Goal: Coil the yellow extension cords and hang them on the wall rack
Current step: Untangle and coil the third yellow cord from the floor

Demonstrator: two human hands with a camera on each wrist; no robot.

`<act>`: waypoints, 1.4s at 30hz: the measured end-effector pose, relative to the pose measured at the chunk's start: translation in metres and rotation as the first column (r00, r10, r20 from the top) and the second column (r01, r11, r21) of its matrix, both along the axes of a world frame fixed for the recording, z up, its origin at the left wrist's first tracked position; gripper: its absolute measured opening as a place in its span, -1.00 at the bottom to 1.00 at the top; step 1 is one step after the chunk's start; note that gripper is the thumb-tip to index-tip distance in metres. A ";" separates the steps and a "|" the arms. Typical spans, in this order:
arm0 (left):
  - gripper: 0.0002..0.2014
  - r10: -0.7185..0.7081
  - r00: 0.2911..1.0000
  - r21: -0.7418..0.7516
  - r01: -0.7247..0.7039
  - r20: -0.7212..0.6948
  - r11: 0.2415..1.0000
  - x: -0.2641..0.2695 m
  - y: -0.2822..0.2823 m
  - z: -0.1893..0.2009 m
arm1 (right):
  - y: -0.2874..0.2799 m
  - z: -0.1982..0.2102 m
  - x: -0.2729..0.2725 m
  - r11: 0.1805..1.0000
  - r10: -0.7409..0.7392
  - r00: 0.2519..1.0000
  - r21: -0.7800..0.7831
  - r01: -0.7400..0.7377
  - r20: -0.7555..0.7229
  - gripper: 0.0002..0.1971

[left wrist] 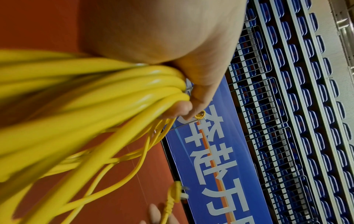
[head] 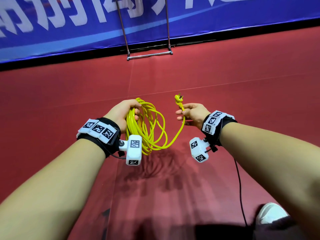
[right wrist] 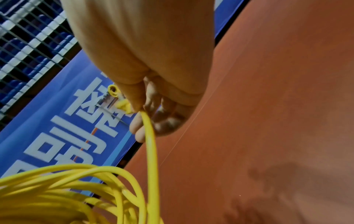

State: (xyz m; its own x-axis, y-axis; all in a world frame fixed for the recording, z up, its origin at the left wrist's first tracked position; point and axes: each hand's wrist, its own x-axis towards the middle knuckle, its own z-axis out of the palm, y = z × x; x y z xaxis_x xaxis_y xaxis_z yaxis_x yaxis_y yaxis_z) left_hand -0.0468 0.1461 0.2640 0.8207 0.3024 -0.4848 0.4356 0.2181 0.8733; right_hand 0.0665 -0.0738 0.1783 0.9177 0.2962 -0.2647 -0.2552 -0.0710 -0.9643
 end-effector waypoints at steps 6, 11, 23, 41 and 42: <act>-0.80 -0.037 0.999 -0.008 0.037 -0.029 0.999 -0.001 -0.003 0.001 | 0.026 0.017 -0.013 0.969 0.223 0.916 -0.174 -0.173 0.333 -0.63; -0.85 -0.068 0.997 -0.029 0.067 -0.025 0.997 -0.004 -0.009 0.004 | 0.043 0.020 -0.019 0.793 0.529 0.680 -0.581 -0.183 0.507 -0.60; -0.77 -0.207 0.978 0.024 0.208 -0.018 0.978 -0.001 -0.022 0.011 | 0.064 0.015 -0.055 0.258 0.924 0.282 -0.965 0.037 0.258 -0.67; -0.84 -0.207 0.972 0.398 0.236 -0.115 0.887 -0.004 -0.019 -0.010 | 0.051 0.027 -0.041 0.764 0.491 0.618 -0.644 0.033 0.614 -0.55; -0.85 -0.253 0.958 0.423 0.287 -0.137 0.859 -0.005 -0.020 -0.009 | 0.052 0.027 -0.038 0.740 0.537 0.608 -0.673 -0.006 0.585 -0.33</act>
State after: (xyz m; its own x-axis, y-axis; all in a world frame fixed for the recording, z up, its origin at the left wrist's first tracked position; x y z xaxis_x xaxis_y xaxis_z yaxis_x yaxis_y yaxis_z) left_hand -0.0517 0.1258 0.2546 0.8678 0.2680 -0.4184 0.4890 -0.3110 0.8150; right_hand 0.0280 -0.0218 0.2049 0.7661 0.6046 0.2178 0.6112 -0.5807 -0.5378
